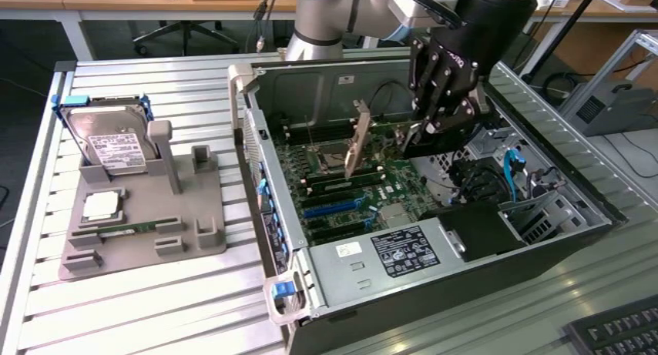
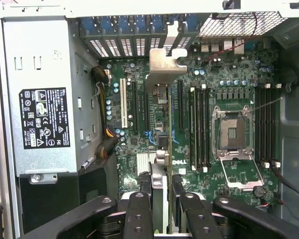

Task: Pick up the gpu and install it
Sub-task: 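Insert the gpu into the slot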

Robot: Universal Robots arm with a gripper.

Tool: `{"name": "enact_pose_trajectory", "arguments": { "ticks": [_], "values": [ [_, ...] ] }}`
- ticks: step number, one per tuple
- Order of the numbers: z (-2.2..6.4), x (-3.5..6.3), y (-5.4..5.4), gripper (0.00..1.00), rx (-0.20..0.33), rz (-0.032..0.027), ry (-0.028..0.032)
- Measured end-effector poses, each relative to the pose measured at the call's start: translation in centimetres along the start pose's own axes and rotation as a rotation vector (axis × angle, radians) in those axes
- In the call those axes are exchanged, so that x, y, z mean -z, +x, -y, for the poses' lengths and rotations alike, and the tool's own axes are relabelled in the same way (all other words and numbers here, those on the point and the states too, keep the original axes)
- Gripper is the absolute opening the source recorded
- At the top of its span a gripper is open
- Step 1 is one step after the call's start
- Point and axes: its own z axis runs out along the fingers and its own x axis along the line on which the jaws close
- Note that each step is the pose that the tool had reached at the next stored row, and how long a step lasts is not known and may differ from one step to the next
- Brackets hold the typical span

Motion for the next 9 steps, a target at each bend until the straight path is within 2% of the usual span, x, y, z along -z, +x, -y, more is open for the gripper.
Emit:
{"name": "enact_pose_trajectory", "arguments": {
  "ticks": [9],
  "values": [
    [-0.01, -0.01, 0.67, 0.27, 0.0, 0.0, 0.0]
  ]
}}
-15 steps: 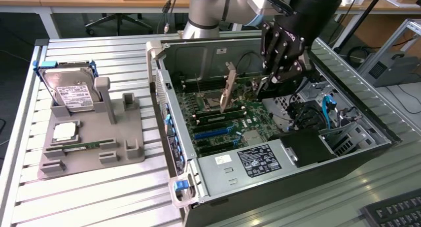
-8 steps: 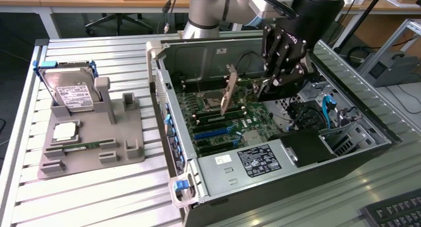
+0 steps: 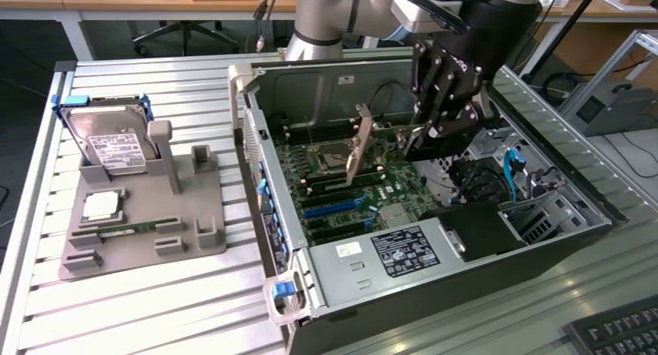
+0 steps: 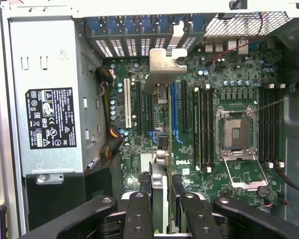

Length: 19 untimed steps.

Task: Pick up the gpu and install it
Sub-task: 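Insert the gpu into the slot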

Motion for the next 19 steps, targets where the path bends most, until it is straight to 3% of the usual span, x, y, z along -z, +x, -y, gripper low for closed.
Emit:
{"name": "enact_pose_trajectory", "arguments": {
  "ticks": [19],
  "values": [
    [-0.11, -0.03, 1.1, 0.27, 0.0, 0.0, 0.0]
  ]
}}
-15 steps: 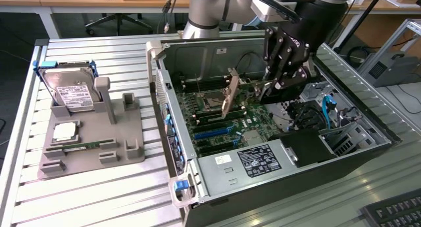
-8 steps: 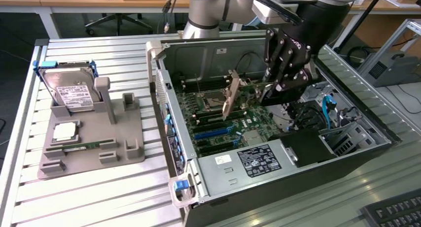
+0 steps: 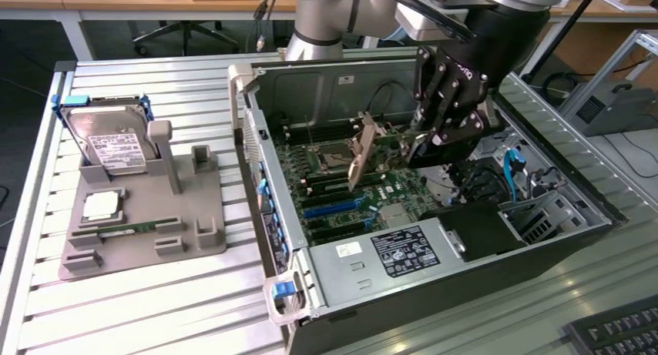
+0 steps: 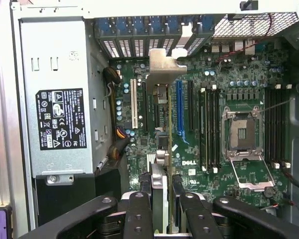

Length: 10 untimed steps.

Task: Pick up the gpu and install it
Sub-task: 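Insert the gpu into the slot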

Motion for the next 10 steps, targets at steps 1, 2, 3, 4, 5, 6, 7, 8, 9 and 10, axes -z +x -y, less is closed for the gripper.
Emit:
{"name": "enact_pose_trajectory", "arguments": {
  "ticks": [1, 2, 3, 4, 5, 6, 7, 8, 9, 10],
  "values": [
    [-0.01, -0.01, 0.04, 0.27, 0.0, 0.0001, 0.0001],
    [-0.01, -0.01, 0.09, 0.27, 0.0, 0.0001, 0.0],
    [-0.02, -0.01, 0.13, 0.27, 0.0, 0.0001, 0.0],
    [-0.03, -0.01, 0.19, 0.27, 0.0, 0.0, 0.0],
    [-0.04, -0.01, 0.25, 0.27, 0.0, 0.0, 0.0],
    [-0.04, -0.01, 0.29, 0.27, 0.0, 0.0, 0.0],
    [-0.04, -0.01, 0.33, 0.27, 0.0, 0.0, 0.0],
    [-0.05, -0.02, 0.39, 0.27, 0.0, 0.0001, 0.0],
    [-0.07, -0.02, 0.47, 0.27, 0.0, 0.0001, 0.0],
    [-0.09, -0.02, 0.56, 0.27, 0.0, 0.0, 0.0]
  ]
}}
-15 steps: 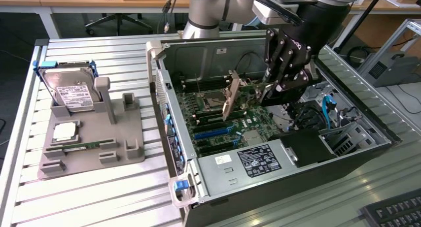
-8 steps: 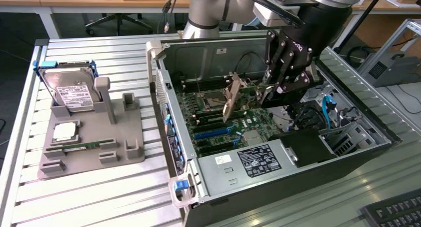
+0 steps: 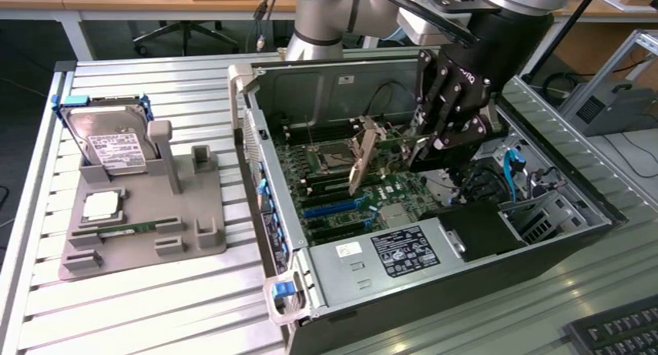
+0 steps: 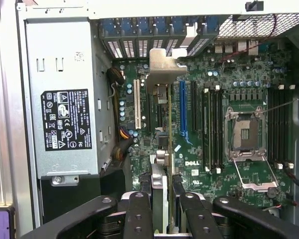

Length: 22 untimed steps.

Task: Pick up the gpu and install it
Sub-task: 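Insert the gpu into the slot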

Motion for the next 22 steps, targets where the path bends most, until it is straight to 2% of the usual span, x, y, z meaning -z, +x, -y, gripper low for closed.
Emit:
{"name": "enact_pose_trajectory", "arguments": {
  "ticks": [8, 22],
  "values": [
    [-0.13, -0.09, 0.18, 0.27, 0.0, -0.0001, 0.0],
    [-0.13, -0.82, -0.21, 0.27, 0.0, -0.0001, 0.0]
  ]
}}
